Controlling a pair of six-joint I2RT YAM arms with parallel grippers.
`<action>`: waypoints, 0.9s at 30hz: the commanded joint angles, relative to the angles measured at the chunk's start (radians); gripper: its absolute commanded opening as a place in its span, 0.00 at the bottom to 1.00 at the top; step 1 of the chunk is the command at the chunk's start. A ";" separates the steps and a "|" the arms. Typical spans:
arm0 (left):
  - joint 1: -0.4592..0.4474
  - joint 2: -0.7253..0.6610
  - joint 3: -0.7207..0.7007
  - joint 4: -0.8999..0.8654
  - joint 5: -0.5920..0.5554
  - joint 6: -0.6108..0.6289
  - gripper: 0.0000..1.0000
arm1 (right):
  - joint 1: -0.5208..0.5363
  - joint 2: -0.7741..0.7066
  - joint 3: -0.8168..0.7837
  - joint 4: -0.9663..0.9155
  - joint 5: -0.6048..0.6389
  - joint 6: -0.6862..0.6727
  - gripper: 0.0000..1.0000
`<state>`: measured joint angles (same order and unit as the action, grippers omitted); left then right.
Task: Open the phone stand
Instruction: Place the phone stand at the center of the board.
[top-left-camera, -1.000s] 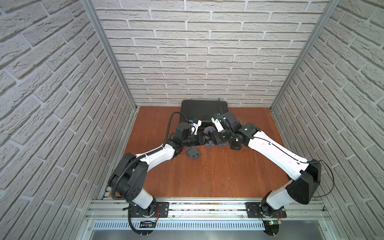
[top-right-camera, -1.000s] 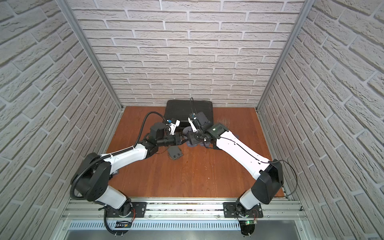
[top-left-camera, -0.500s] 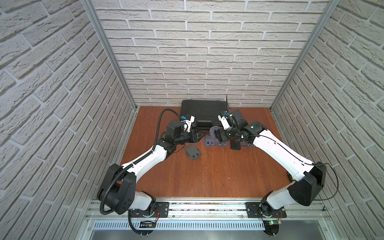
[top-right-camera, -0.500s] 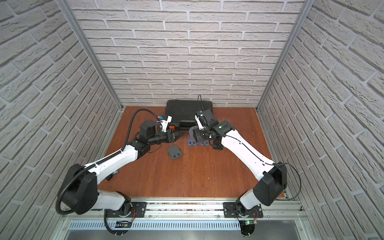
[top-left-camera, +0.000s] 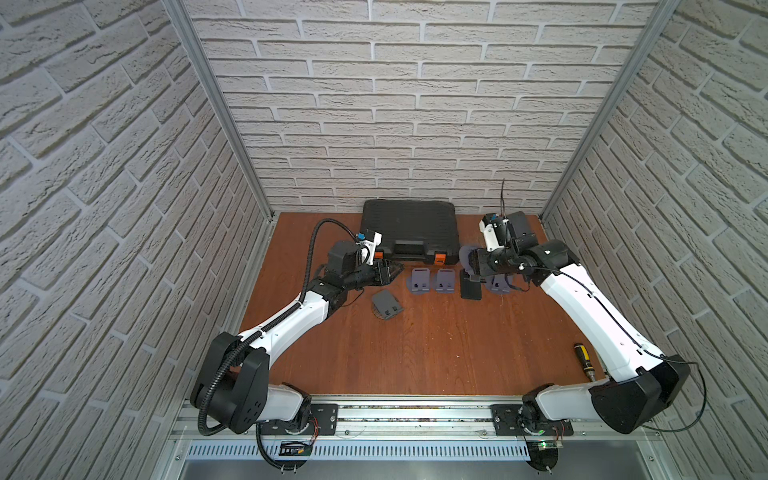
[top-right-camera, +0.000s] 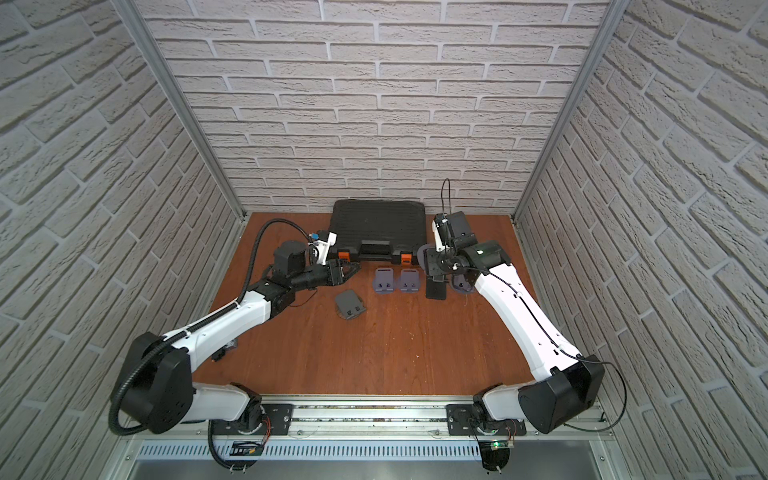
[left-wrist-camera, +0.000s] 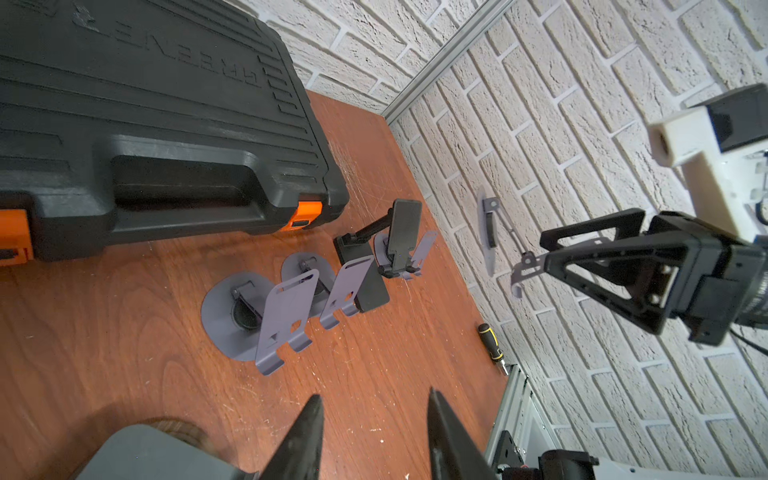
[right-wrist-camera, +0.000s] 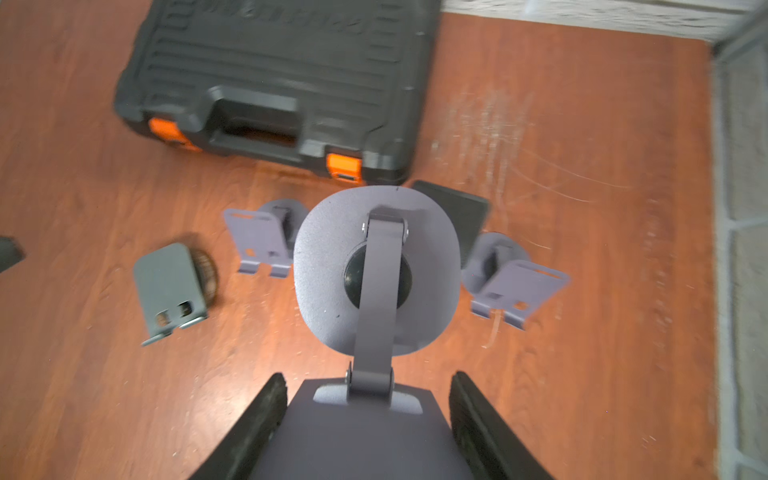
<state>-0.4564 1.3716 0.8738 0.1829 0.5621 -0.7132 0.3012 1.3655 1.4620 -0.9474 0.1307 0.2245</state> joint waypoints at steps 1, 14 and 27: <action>0.016 0.000 -0.007 0.038 0.011 0.016 0.42 | -0.070 -0.034 -0.018 -0.008 0.046 -0.025 0.15; 0.077 0.053 0.019 0.061 0.068 0.004 0.42 | -0.363 0.064 -0.044 0.057 0.035 -0.091 0.14; 0.115 0.091 0.054 0.064 0.109 0.000 0.42 | -0.564 0.163 -0.009 0.138 -0.072 -0.286 0.14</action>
<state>-0.3504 1.4464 0.8989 0.1982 0.6422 -0.7158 -0.2356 1.5276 1.4231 -0.8764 0.1009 0.0021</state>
